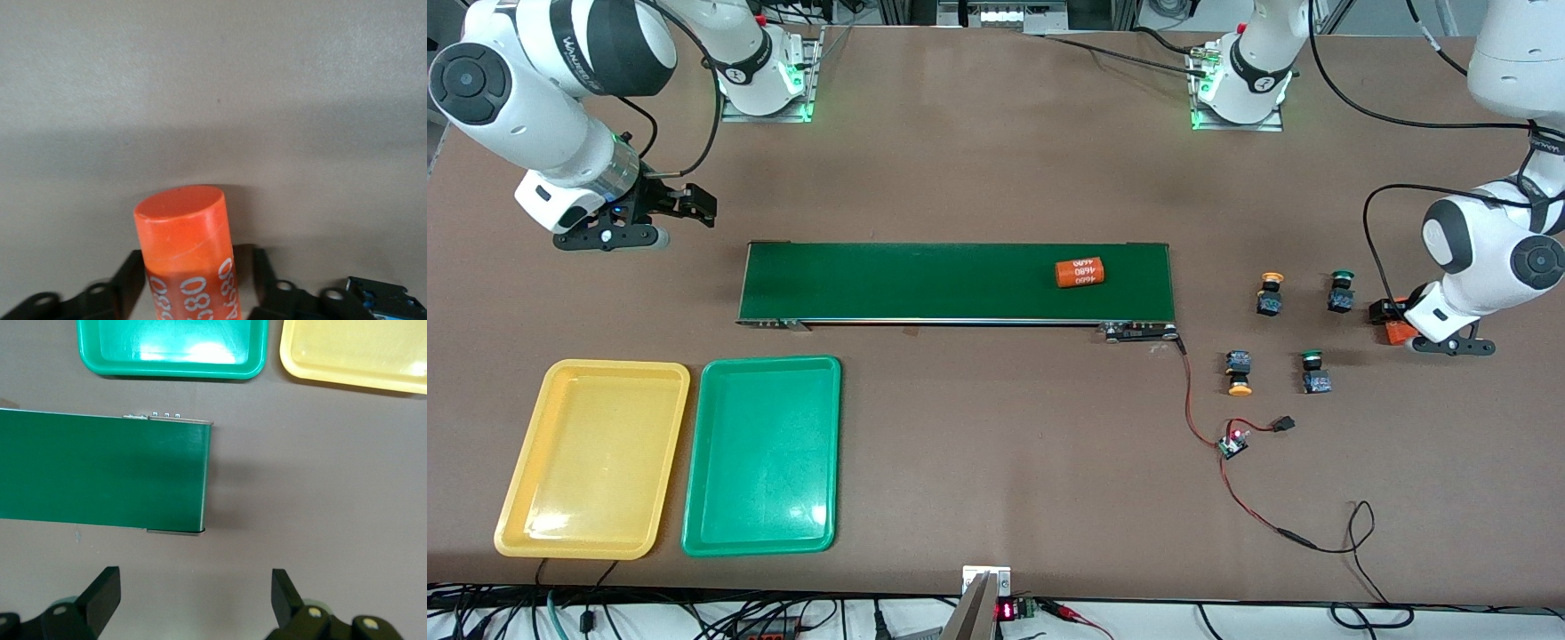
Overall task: Sort buttons by color to trays
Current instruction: 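Carry the second cylinder with the left gripper onto the belt, release, then reach the left gripper to a green-cap button and grasp it, then place the green-cap button on the belt with the left gripper, then grasp another button with the left gripper while the right gripper approaches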
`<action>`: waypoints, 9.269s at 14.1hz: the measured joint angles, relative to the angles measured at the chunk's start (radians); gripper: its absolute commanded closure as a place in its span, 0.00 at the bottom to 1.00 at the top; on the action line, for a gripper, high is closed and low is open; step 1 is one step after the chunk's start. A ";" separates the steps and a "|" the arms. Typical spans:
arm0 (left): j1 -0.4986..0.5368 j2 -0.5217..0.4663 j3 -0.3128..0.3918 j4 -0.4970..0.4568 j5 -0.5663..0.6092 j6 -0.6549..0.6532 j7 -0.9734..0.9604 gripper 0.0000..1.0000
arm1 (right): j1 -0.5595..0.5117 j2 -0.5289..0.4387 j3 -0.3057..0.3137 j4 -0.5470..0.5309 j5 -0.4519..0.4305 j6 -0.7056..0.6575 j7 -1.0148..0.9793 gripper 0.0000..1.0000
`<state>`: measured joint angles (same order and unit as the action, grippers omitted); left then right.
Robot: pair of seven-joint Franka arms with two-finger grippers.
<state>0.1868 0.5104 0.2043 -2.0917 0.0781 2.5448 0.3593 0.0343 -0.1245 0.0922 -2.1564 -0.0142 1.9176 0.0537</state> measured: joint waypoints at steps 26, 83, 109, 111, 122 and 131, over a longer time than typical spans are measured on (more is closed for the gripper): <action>-0.086 -0.110 -0.818 0.154 0.039 -0.520 0.348 0.89 | -0.002 0.000 -0.002 0.000 0.000 0.000 0.000 0.00; -0.140 -0.059 -0.233 0.286 -0.061 -0.425 -0.148 0.83 | -0.004 0.009 -0.005 0.000 0.000 -0.001 -0.011 0.00; -0.116 -0.231 -0.662 0.196 -0.061 -0.584 -0.734 0.00 | -0.004 0.011 -0.006 -0.002 0.000 0.000 -0.010 0.00; -0.110 -0.234 -0.583 0.238 -0.061 -0.655 -0.732 0.00 | 0.007 0.012 -0.003 -0.003 0.008 0.011 0.014 0.00; -0.099 -0.136 -0.155 0.228 -0.040 -0.659 -0.222 0.00 | 0.415 0.125 0.015 -0.014 -0.008 0.244 0.576 0.00; -0.088 -0.095 -0.074 -0.072 0.018 -0.119 0.002 0.03 | 0.455 0.182 0.008 -0.015 -0.050 0.331 0.634 0.00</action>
<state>0.0991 0.4153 0.1308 -2.1634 0.0962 2.4257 0.3611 0.4893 0.0571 0.1002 -2.1710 -0.0647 2.2488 0.6876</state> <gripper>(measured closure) 0.000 0.000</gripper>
